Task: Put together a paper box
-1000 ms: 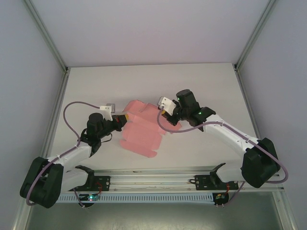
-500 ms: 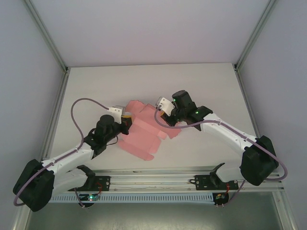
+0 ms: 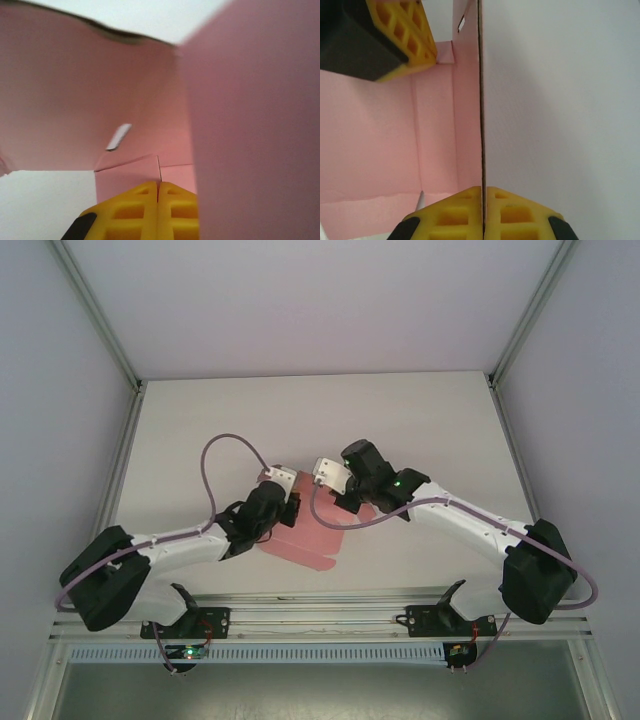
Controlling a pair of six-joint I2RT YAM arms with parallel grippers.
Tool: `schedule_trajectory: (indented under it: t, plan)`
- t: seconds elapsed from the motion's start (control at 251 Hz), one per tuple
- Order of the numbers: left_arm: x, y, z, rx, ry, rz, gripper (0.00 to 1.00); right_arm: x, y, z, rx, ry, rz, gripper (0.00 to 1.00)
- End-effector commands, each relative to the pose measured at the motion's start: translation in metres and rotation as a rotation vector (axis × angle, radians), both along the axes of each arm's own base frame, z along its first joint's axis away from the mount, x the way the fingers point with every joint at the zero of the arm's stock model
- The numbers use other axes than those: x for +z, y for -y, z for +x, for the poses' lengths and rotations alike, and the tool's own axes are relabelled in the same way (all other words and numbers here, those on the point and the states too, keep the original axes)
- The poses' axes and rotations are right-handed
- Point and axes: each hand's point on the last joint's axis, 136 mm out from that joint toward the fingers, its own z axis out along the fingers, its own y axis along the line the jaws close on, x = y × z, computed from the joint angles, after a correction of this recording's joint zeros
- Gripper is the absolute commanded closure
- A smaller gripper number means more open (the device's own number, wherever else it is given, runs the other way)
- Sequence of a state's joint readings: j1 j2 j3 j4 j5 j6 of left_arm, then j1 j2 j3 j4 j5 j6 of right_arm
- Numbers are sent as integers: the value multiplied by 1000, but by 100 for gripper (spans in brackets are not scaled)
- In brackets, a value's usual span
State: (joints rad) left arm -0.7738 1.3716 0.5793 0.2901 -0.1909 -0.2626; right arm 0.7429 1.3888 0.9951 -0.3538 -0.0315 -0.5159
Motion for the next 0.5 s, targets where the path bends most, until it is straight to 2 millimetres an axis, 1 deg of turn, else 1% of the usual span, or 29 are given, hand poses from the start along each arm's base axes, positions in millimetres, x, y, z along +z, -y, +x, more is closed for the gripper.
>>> schedule_trajectory:
  t: [0.0, 0.068, 0.148, 0.275, 0.311, 0.343, 0.347, 0.367, 0.415, 0.467, 0.495]
  plan:
    - [13, 35, -6, -91, 66, 15, 100, 17, -23, 6, 40, 95, 45, 100]
    - [9, 41, -6, -91, 75, 30, 100, 14, -24, 4, 49, 122, 12, 100]
    - [5, 43, -4, -57, 71, 31, 100, 11, -25, 2, 51, 148, -15, 100]
    - [6, 44, -2, -35, 66, 1, 100, 13, -17, 10, 0, 175, -42, 100]
    - [5, 41, -2, -19, 66, -3, 100, 11, -15, 12, -8, 182, -56, 100]
    - [6, 39, -2, -3, 66, -8, 97, 10, -13, 13, -13, 188, -66, 100]
    - [6, 39, -2, -3, 65, -7, 97, 13, -14, 14, -13, 193, -62, 100]
    - [6, 37, -2, 2, 64, -6, 96, 8, -12, 13, -14, 190, -75, 100]
    - [6, 34, -3, 15, 60, -10, 91, 5, -10, 13, -13, 194, -89, 100]
    - [7, 29, -5, 26, 57, -10, 89, 2, -7, 14, -11, 202, -109, 100]
    - [7, 27, -7, 30, 57, -11, 84, 0, -5, 15, -11, 209, -123, 100]
